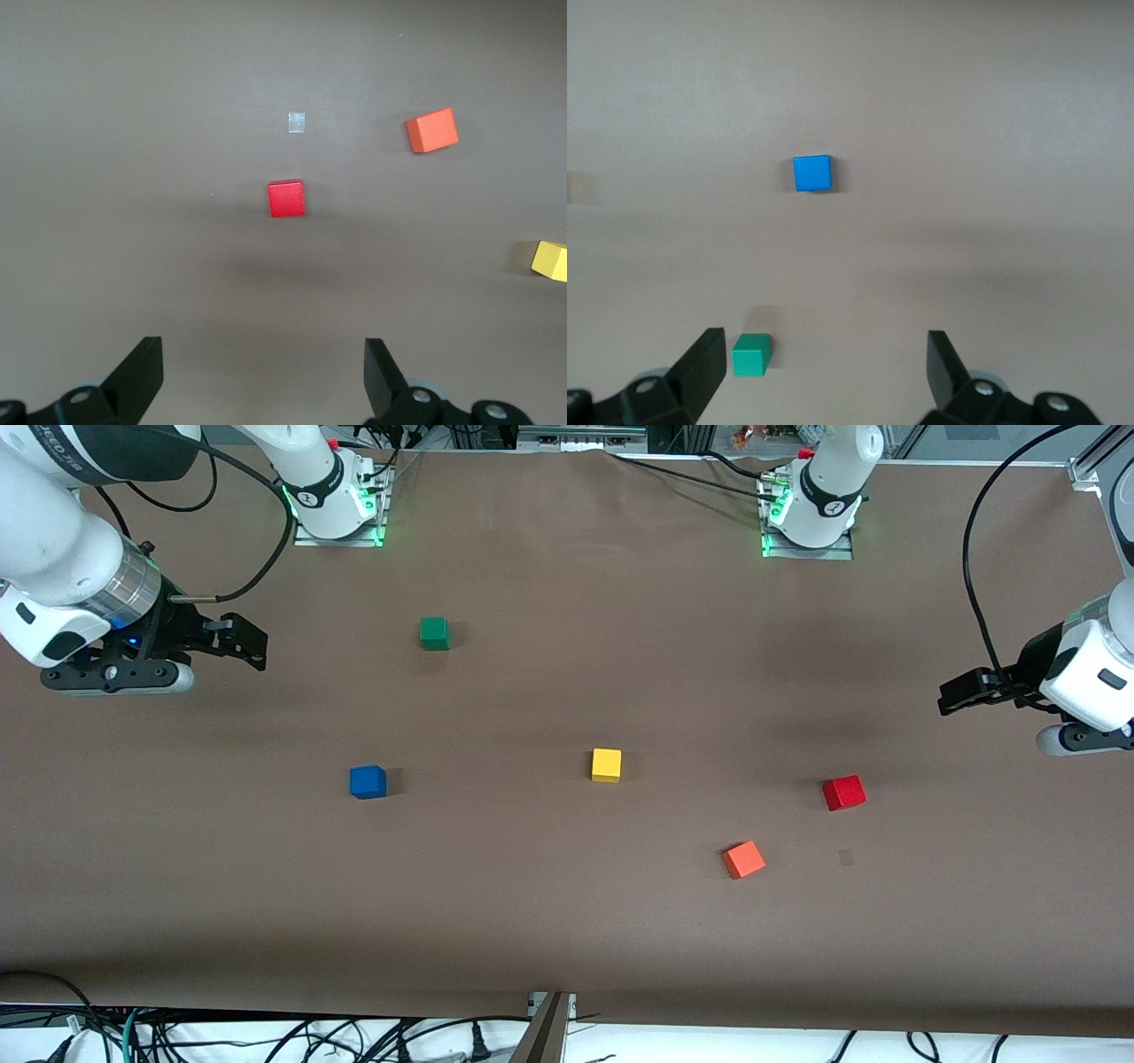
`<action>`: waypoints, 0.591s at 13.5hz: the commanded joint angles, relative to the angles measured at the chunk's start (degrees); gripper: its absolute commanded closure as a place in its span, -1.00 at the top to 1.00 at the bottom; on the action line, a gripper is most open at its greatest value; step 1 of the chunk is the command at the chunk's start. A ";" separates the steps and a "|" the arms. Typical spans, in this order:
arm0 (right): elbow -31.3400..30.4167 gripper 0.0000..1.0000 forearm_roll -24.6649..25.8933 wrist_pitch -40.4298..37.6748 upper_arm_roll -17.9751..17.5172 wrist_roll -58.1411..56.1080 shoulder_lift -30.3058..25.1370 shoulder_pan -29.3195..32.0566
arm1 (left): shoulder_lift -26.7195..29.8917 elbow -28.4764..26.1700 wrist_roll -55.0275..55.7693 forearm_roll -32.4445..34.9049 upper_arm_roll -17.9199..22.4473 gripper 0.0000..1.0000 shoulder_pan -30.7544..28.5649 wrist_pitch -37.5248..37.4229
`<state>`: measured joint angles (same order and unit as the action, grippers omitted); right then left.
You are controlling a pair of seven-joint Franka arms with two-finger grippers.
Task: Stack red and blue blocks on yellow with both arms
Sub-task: 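Move the left gripper toward the red cube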
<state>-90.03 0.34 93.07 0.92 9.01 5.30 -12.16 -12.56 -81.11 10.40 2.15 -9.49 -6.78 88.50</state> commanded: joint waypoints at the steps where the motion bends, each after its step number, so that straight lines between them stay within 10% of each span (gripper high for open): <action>1: 1.44 0.99 0.27 -0.87 -0.48 -0.40 0.41 0.56 | -0.62 1.39 -0.73 -1.00 -0.10 1.00 -0.43 -0.25; 8: 1.44 0.99 0.27 -0.87 -0.48 -0.40 0.41 0.56 | -6.84 2.53 -0.82 -0.57 -0.09 1.00 -1.13 1.41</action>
<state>-90.03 0.34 93.07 0.92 9.01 5.30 -12.16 -15.45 -80.84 10.40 2.14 -9.45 -7.11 89.19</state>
